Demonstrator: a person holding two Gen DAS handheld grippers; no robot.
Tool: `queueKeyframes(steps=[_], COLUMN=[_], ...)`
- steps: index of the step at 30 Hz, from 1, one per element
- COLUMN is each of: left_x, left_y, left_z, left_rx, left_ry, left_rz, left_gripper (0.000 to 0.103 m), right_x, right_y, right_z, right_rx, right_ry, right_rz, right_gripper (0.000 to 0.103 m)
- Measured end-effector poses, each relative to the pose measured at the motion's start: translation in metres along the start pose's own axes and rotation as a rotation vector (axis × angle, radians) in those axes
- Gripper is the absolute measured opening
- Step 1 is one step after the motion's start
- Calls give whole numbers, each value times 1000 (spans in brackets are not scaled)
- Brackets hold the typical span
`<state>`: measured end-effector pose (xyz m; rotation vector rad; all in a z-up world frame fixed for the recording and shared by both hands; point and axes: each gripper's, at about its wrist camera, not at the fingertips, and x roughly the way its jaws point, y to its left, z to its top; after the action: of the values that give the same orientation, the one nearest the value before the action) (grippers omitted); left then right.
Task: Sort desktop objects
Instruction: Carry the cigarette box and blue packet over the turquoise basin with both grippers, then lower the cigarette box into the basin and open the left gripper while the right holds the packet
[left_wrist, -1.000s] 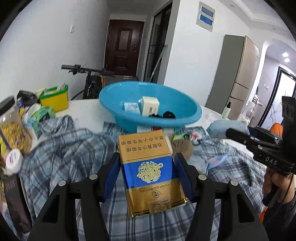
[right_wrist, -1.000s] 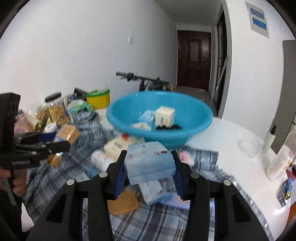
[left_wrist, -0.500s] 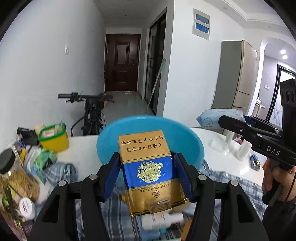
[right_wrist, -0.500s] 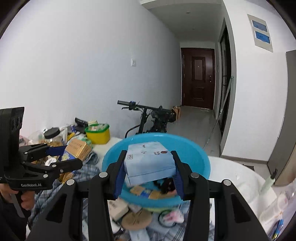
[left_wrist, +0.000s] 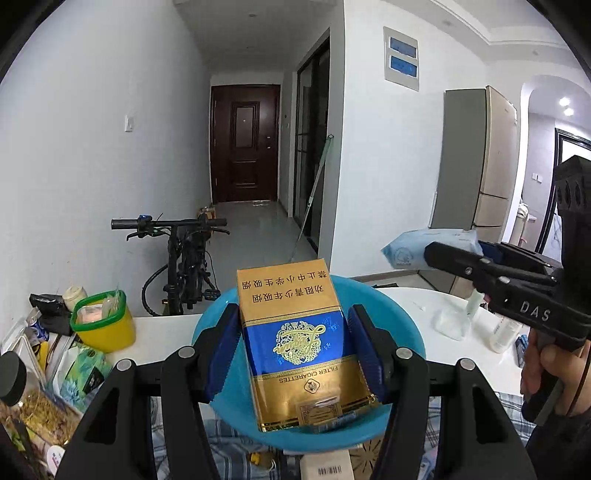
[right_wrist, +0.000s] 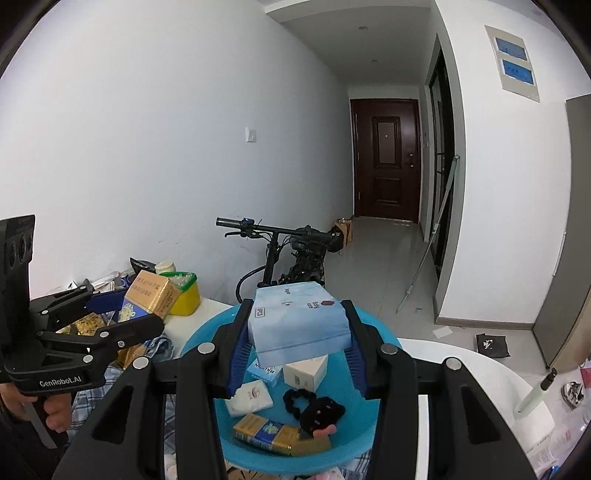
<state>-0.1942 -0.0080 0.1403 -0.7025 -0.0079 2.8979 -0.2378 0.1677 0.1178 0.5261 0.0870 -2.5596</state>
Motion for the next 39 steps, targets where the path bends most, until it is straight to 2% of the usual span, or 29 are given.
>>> queueKeyframes(steps=[8, 16, 39], left_x=[41, 63, 63], left_y=[2, 7, 6], left_z=[-6, -18, -20], left_rx=[-12, -22, 16], left_ry=[53, 99, 95], left_rz=[-26, -8, 14], left_gripper=[62, 62, 62], right_x=[30, 37, 34], right_y=[-4, -15, -11], right_z=[-7, -11, -8], right_rx=[4, 18, 7], right_ry=[37, 62, 60], right_rz=[1, -5, 7], right_gripper=[44, 44, 44])
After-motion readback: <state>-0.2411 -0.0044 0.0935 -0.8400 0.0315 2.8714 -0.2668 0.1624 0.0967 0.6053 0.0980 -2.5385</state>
